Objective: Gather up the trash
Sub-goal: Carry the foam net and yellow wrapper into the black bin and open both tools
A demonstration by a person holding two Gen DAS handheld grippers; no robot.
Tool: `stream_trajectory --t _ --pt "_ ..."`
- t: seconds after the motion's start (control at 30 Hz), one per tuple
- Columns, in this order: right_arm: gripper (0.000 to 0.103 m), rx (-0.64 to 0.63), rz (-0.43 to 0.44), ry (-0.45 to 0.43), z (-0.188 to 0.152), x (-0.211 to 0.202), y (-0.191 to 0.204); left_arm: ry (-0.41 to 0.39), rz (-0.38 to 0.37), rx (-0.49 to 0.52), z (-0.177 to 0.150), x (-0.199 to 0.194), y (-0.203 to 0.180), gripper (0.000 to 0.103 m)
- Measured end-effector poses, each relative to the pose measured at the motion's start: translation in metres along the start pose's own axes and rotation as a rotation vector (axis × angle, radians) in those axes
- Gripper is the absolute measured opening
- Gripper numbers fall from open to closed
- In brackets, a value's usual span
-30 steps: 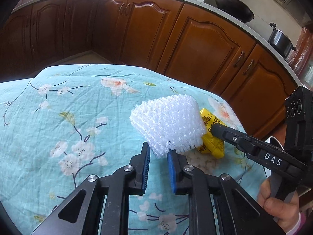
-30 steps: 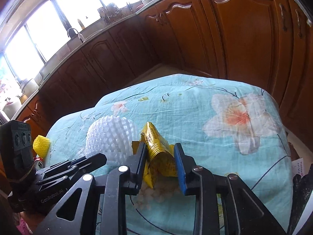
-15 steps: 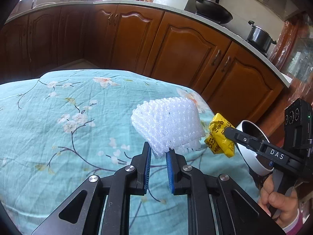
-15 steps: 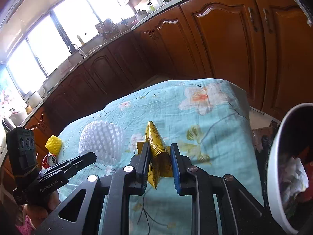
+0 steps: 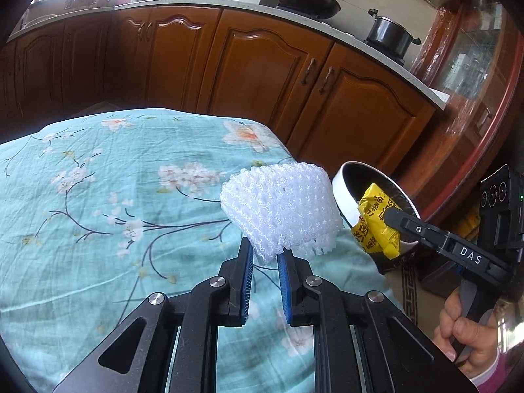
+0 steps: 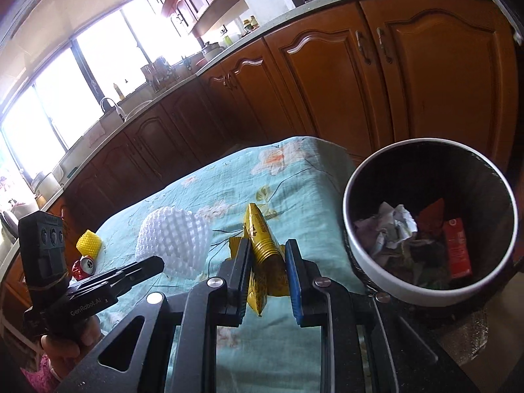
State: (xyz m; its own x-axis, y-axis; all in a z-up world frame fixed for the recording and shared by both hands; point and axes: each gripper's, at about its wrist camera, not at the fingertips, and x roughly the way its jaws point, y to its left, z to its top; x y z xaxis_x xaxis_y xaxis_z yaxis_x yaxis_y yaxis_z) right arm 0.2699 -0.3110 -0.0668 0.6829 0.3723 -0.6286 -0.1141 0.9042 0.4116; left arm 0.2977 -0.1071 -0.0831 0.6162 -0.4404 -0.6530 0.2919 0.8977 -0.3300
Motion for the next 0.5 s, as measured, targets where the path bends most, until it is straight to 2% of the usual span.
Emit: stream_trajectory --t 0.5 --pt "0.021 0.085 -0.112 -0.077 -0.009 -0.061 -0.059 0.031 -0.047 0.115 0.001 0.015 -0.067 0.014"
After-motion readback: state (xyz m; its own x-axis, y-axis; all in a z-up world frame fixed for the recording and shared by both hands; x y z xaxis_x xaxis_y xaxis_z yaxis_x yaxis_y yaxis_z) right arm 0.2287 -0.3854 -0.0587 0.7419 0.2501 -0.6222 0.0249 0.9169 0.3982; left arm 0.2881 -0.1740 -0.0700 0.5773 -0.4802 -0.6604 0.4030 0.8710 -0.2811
